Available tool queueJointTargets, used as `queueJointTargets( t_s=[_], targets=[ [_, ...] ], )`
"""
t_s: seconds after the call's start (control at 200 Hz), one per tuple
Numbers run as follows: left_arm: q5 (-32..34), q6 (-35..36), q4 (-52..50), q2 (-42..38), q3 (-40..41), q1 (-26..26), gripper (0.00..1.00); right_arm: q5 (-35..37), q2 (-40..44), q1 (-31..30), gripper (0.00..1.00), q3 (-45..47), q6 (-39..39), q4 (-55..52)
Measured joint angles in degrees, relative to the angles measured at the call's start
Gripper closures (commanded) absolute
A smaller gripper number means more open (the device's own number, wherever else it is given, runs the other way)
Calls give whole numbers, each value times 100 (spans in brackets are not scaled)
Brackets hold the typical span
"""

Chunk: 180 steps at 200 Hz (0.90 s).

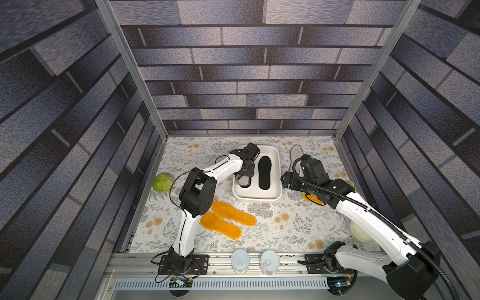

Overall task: Put the insoles into the storage box
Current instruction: Place the insole in the storage box.

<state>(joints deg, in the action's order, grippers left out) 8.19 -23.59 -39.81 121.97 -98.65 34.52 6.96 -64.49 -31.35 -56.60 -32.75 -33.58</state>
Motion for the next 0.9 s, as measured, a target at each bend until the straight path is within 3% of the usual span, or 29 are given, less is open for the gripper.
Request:
queueJointTargets(
  t_s=[0.902],
  targets=[
    [-44,-94,-2,227,-44,0,38,0,2,26,6,31,0,0]
  ],
)
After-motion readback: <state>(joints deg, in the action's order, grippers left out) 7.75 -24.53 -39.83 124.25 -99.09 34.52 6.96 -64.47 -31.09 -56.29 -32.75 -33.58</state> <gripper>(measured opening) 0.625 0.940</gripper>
